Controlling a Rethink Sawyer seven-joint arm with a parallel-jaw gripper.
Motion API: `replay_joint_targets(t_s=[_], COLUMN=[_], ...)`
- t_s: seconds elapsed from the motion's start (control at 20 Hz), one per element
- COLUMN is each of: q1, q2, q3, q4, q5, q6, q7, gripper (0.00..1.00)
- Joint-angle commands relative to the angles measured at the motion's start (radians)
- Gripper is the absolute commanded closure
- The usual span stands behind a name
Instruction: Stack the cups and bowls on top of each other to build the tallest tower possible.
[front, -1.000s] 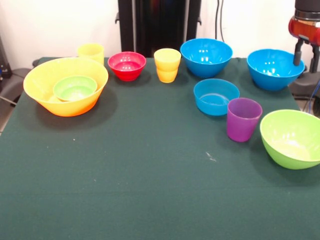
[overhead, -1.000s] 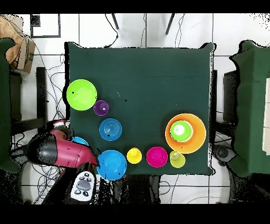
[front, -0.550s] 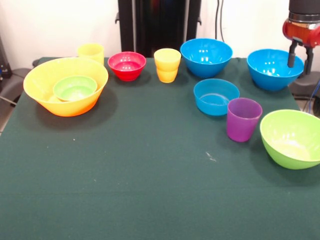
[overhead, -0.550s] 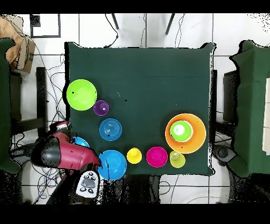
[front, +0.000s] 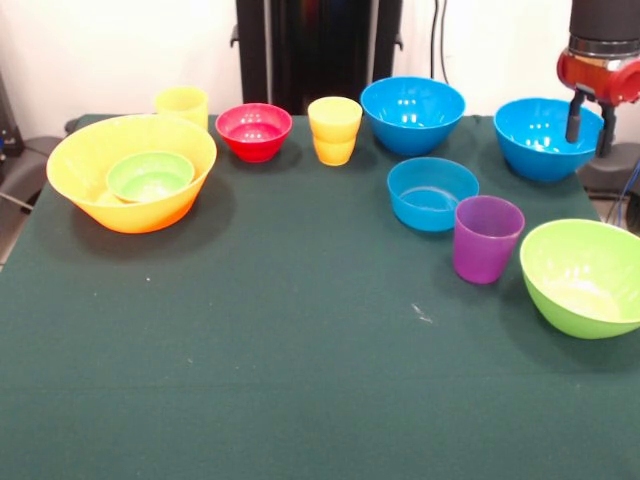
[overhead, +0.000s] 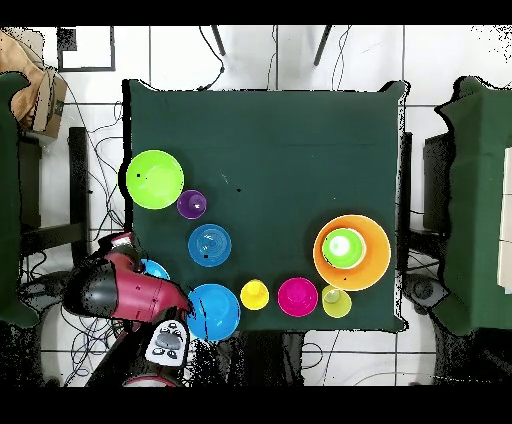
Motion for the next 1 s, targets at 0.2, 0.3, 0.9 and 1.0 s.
replay_joint_targets(t_s=[0.2, 0.3, 0.9, 1.0], q1=[0.040, 0.050, 0.074, 0.081], q2=[0.066, 0.069, 0.143, 0.155], q3=[0.045, 0.032, 0.004, -0.006], q4=[-0.030, -0.041, -0.104, -0.117], q5=[0.023, 0.033, 0.048, 0.053], q6=[-0.014, 0.000, -0.013, -0.008], q7=[0.158, 0.154, 0.148, 0.145], gripper=[0.00, 0.00, 0.00, 0.00])
